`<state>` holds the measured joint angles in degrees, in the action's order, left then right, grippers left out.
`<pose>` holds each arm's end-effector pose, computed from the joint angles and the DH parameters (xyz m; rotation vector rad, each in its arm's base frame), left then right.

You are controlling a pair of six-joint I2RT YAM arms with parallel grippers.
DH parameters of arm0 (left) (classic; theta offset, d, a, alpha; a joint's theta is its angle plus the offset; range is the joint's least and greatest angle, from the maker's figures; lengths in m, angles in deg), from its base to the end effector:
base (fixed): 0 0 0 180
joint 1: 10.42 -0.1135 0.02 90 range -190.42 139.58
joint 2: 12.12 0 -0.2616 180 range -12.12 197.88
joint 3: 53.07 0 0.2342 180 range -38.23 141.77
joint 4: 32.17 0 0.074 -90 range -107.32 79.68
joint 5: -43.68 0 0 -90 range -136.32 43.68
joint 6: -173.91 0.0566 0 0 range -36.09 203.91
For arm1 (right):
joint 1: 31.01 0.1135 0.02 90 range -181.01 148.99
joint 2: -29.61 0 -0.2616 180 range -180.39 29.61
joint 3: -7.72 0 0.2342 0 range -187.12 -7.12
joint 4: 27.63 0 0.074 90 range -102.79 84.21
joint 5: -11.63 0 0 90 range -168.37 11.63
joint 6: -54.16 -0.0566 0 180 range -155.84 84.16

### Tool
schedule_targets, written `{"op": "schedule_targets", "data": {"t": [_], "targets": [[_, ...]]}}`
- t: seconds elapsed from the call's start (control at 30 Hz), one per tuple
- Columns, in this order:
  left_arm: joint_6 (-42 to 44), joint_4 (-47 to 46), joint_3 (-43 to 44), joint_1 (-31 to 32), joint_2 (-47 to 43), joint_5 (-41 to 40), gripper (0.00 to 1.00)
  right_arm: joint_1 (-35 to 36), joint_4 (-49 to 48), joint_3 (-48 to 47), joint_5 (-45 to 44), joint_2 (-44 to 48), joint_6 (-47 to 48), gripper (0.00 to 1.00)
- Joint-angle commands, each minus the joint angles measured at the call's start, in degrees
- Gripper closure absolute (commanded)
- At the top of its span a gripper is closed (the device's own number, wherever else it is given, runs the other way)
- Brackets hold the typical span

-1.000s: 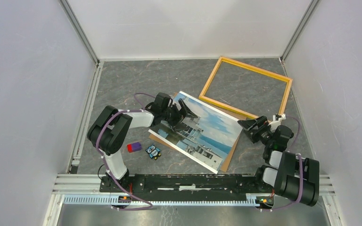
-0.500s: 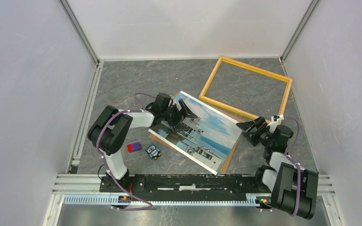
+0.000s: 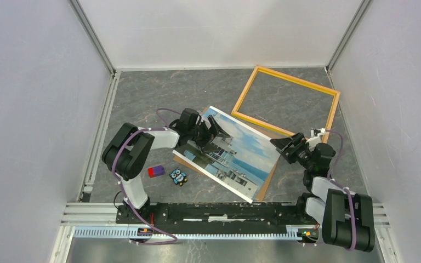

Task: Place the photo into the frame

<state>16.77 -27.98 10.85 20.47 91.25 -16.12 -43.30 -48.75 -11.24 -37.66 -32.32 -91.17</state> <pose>0.2860 -0.2043 0.1344 -0.5380 2.6363 -1.3370 0.1806 -0.0016 0.1412 0.6890 1.9219 1.1748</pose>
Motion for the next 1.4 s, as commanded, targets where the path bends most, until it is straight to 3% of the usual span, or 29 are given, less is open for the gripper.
{"op": "schedule_targets", "data": {"t": [0.0, 0.27, 0.43, 0.67, 0.9, 1.07, 1.13, 1.37], "targets": [[-2.1, 0.4, -1.2, 0.7, 1.6, -0.8, 0.00, 4.4, -10.8, 2.2, -6.9, 1.1, -6.2, 0.17], [-3.6, -1.7, -2.1, 0.8, 1.0, -0.4, 0.00, 16.8, -13.1, 7.0, -23.2, 6.2, -14.6, 0.23], [-4.0, -2.1, -2.3, 0.9, 0.4, -0.3, 0.00, 20.3, 0.8, 8.2, -31.7, 15.2, -16.6, 0.24], [-4.6, -3.0, -2.7, 0.8, -0.1, -0.1, 0.00, 23.6, 7.0, 8.0, -32.8, 18.4, -18.8, 0.30], [-4.7, -3.1, -2.8, 0.8, -0.5, -0.1, 0.00, 27.0, 17.1, 4.5, -34.8, 18.9, -19.5, 0.26], [-4.8, -3.5, -2.8, 0.8, -0.7, 0.1, 0.00, 30.4, 19.3, 4.5, -37.5, 20.3, -21.3, 0.35], [-4.7, -3.5, -2.8, 0.8, -1.0, 0.0, 0.00, 31.5, 19.6, 4.5, -37.7, 20.2, -21.5, 0.43], [-4.0, -3.5, -2.5, 0.8, -1.8, -0.1, 0.00, 33.3, 23.1, 4.5, -39.3, 21.4, -20.4, 0.47]]}}
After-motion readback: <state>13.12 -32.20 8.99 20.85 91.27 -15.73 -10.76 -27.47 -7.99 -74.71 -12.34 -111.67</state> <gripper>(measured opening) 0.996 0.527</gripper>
